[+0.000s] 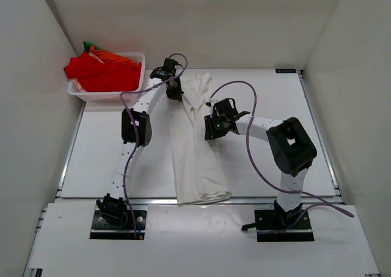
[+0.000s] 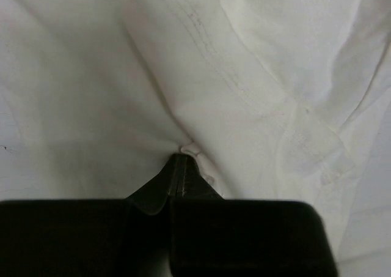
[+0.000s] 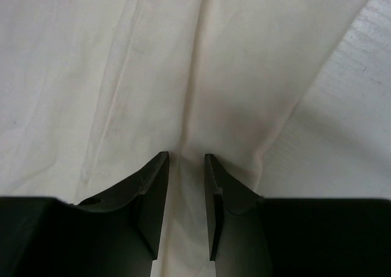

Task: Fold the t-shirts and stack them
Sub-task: Rotate the tshirt 90 degrees

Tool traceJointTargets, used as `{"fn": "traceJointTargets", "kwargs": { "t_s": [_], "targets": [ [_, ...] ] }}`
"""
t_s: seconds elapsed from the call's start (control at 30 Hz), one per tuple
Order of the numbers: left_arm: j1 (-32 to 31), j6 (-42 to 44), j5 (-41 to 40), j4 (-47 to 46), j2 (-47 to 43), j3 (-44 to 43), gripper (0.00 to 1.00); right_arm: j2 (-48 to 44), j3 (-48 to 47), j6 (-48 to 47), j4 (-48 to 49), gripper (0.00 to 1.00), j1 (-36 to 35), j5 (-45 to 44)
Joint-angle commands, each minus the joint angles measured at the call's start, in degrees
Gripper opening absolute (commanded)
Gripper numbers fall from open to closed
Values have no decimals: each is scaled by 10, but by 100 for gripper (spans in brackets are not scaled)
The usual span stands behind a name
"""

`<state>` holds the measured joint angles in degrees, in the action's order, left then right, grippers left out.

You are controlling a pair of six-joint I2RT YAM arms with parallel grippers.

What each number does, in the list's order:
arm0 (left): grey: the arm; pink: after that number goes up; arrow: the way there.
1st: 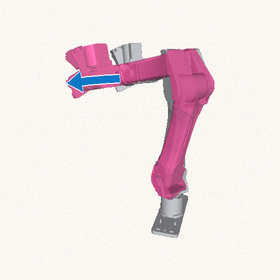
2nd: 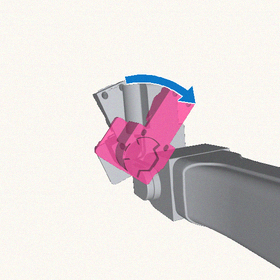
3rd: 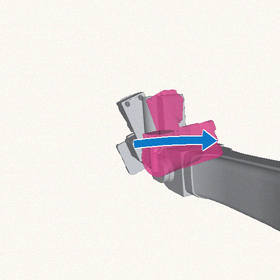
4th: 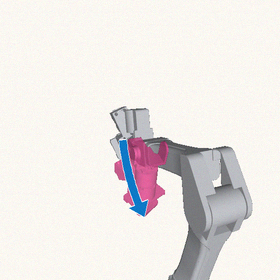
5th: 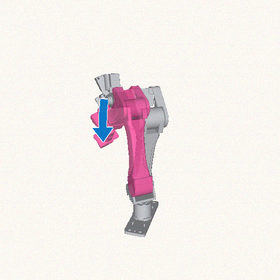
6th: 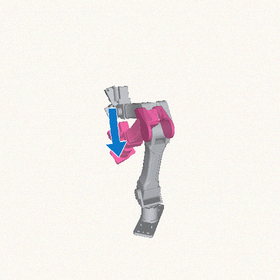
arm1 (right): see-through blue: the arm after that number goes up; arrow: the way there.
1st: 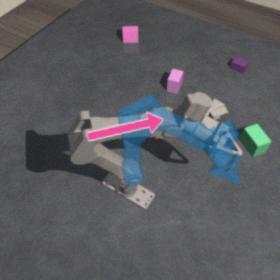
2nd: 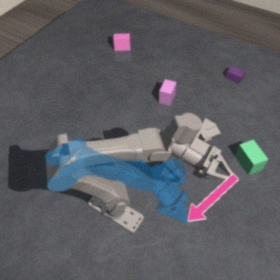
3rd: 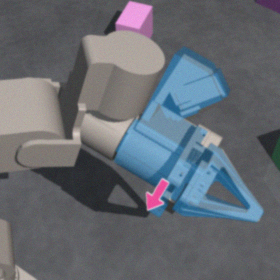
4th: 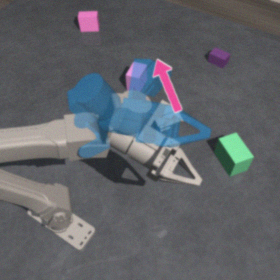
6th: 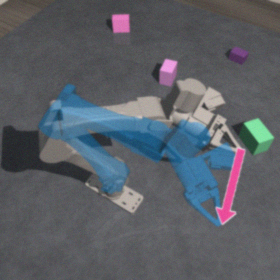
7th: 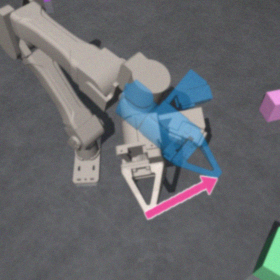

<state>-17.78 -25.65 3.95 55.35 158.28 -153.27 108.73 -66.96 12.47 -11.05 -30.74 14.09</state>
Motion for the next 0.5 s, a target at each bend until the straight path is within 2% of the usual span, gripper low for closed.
{"fn": "traceJointTargets", "kwargs": {
  "t_s": [0.0,0.03,0.1,0.13,0.2,0.27,0.3,0.33,0.4,0.47],
  "targets": [
    [27,-23,34,13,-14,54,0,4,5,9,-10,27,-3,12],
    [33,-30,40,-20,-35,101,0,5,-4,12,-13,28,-5,16],
    [33,-33,54,-48,-52,129,0,5,-14,17,-17,31,1,23],
    [36,-31,75,-57,-42,107,0,1,-16,13,-8,32,-1,21],
    [30,-20,120,-76,-26,55,0,-16,-2,7,19,42,2,17],
    [31,-33,177,-139,-21,9,3,-39,12,1,40,50,8,20],
    [29,-41,201,-161,-24,8,6,-45,14,1,47,52,9,19],
    [34,-62,214,-207,-37,17,15,-51,10,-2,42,53,12,19],
    [44,-86,228,-269,-68,46,17,-75,1,-2,25,56,14,1],
    [47,-78,216,-258,-116,42,20,-104,-1,8,-1,57,9,-27]
  ]
}}
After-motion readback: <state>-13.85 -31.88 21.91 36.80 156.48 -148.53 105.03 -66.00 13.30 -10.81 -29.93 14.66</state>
